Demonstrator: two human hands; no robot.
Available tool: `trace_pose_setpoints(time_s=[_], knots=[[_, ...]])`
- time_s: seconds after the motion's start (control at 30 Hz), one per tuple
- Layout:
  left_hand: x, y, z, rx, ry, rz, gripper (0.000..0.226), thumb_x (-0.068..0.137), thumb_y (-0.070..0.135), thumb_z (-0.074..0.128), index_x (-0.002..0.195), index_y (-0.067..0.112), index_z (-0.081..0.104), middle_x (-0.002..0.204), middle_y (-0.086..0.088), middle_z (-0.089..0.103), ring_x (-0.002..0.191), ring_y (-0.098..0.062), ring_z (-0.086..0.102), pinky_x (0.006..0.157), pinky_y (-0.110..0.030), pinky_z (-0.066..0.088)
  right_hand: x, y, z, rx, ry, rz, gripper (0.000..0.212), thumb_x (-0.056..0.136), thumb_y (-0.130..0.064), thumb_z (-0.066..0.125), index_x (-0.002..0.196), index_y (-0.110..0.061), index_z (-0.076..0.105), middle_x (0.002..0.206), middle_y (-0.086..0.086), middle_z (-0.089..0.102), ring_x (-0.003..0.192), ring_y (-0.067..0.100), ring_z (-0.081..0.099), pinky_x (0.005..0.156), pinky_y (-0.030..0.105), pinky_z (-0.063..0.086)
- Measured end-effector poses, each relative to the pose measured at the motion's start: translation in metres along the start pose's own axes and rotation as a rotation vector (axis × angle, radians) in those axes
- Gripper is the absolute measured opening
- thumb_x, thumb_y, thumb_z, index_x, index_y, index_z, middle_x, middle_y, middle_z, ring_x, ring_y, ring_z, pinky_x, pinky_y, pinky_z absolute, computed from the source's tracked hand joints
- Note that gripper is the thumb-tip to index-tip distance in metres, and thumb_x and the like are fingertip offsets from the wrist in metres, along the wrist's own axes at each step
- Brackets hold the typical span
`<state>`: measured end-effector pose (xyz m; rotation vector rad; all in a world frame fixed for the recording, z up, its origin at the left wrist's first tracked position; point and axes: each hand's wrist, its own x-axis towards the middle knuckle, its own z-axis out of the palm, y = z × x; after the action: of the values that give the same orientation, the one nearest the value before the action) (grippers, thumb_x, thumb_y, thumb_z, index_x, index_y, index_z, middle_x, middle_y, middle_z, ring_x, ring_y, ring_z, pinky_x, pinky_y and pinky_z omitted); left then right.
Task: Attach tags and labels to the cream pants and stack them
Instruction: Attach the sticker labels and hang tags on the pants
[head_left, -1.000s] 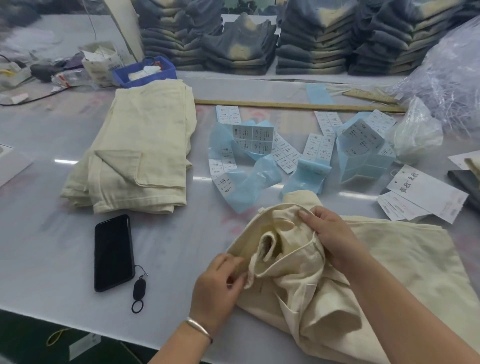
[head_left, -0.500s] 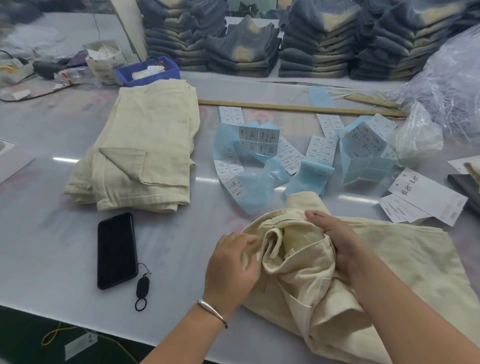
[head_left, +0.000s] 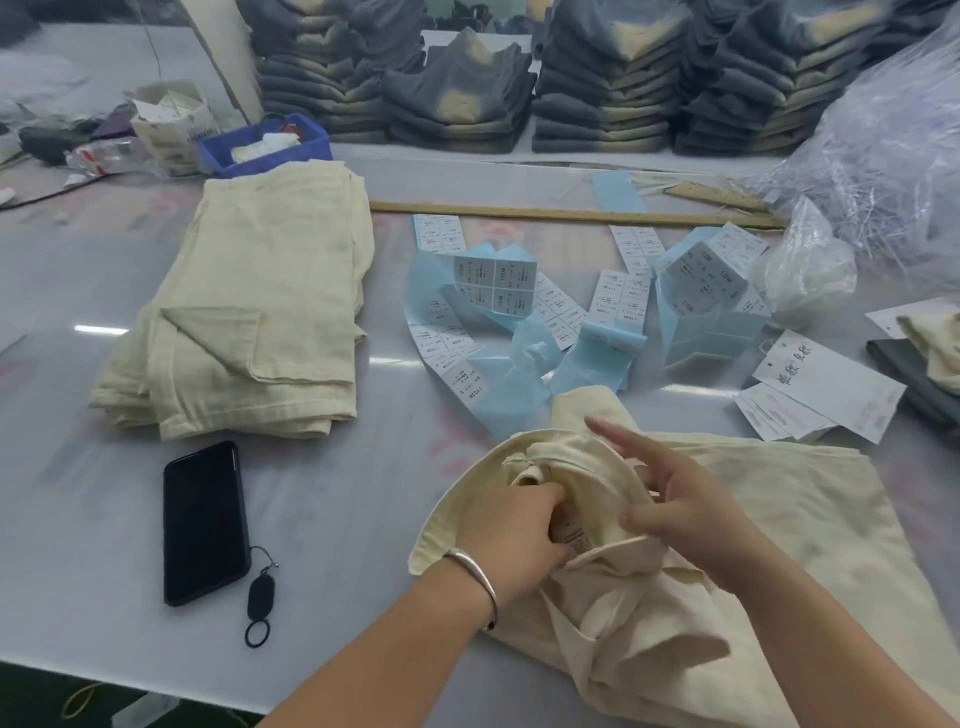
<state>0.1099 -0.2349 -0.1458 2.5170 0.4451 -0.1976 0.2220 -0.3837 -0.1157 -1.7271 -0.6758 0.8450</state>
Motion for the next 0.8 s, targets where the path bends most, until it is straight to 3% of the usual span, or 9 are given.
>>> trace_pose_setpoints(time_s=[0.03,0.1,0.23,0.3,0.4,0.47,0.53,0.63,0.8], knots=[[0.001,0.0,0.001,-0.013,0.008,0.003,0.027,0.08,0.035,0.064,0.105,0.027,0.062,0.103,0.007,0.066,0.095,-0.018,0.06,0.078,-0.038,0.052,-0.002,0.0,0.002,-0.053,0.004,-0.024,0.082,0.061,0.02,0.053,0.116,-0.039,0.068,0.102,-0.004,0.064,0.084,0.015,0.057,0.077,0.032,0.043],[0.0,0.0,0.005,-0.073,0.02,0.003,0.022,0.081,0.032,0.062,0.102,0.027,0.063,0.101,0.008,0.067,0.094,-0.016,0.061,0.078,-0.035,0.052,-0.003,0.001,0.005,-0.157,0.023,-0.004,0.067,0.063,0.019,0.049,0.095,-0.032,0.077,0.092,0.002,0.059,0.081,0.018,0.054,0.071,0.025,0.038],[-0.003,0.001,0.005,-0.205,0.103,-0.034,0.003,0.081,0.029,0.066,0.082,0.026,0.066,0.083,0.009,0.063,0.085,-0.013,0.057,0.073,-0.031,0.048,-0.001,-0.001,0.009,-0.268,0.031,0.115,0.062,0.066,0.02,0.043,0.073,-0.031,0.077,0.087,-0.004,0.06,0.081,0.0,0.054,0.065,0.011,0.036],[-0.002,-0.006,0.0,-0.359,0.158,-0.063,0.002,0.081,0.022,0.071,0.081,0.024,0.072,0.08,0.01,0.066,0.079,-0.006,0.059,0.072,-0.022,0.047,0.001,-0.001,0.011,-0.298,0.011,0.175,0.059,0.069,0.016,0.041,0.069,-0.032,0.076,0.092,-0.002,0.062,0.086,0.005,0.056,0.062,0.013,0.039],[-0.004,-0.013,-0.014,-0.662,0.174,-0.067,0.009,0.083,0.009,0.071,0.078,0.016,0.074,0.073,0.005,0.069,0.069,0.001,0.06,0.069,-0.015,0.046,0.002,-0.006,0.022,-0.235,0.034,0.229,0.023,0.061,-0.012,0.055,0.065,-0.021,0.075,0.079,-0.006,0.063,0.066,0.004,0.055,0.057,0.014,0.038],[-0.007,-0.015,-0.022,-0.798,0.192,-0.05,0.012,0.086,0.005,0.068,0.082,0.015,0.074,0.081,-0.006,0.072,0.077,-0.009,0.064,0.076,-0.026,0.052,0.001,-0.008,0.029,-0.157,0.014,0.196,0.027,0.055,-0.032,0.062,0.065,-0.008,0.071,0.07,0.003,0.052,0.06,0.009,0.045,0.056,0.022,0.032],[-0.009,-0.015,-0.027,-0.87,0.196,-0.033,0.016,0.089,0.004,0.065,0.09,0.017,0.073,0.082,-0.006,0.072,0.078,-0.013,0.065,0.075,-0.026,0.054,0.0,-0.007,0.035,-0.173,0.015,0.154,0.03,0.061,-0.045,0.075,0.065,-0.015,0.073,0.063,0.002,0.047,0.059,0.008,0.044,0.057,0.025,0.032],[-0.011,-0.017,-0.028,-1.014,0.146,-0.026,0.02,0.092,0.003,0.061,0.105,0.017,0.068,0.074,0.002,0.064,0.058,-0.008,0.054,0.056,-0.017,0.045,0.003,-0.005,0.041,-0.15,0.135,0.134,0.01,0.071,-0.025,0.082,0.063,-0.027,0.076,0.059,-0.002,0.062,0.059,0.006,0.055,0.063,0.026,0.043],[-0.019,-0.016,-0.017,-1.124,0.158,-0.038,0.022,0.086,0.001,0.068,0.107,0.01,0.066,0.077,0.007,0.068,0.064,-0.005,0.062,0.056,-0.013,0.045,0.0,0.001,0.041,0.083,0.187,0.219,0.008,0.073,-0.011,0.081,0.069,-0.006,0.075,0.063,0.001,0.063,0.061,0.01,0.056,0.06,0.019,0.042]])
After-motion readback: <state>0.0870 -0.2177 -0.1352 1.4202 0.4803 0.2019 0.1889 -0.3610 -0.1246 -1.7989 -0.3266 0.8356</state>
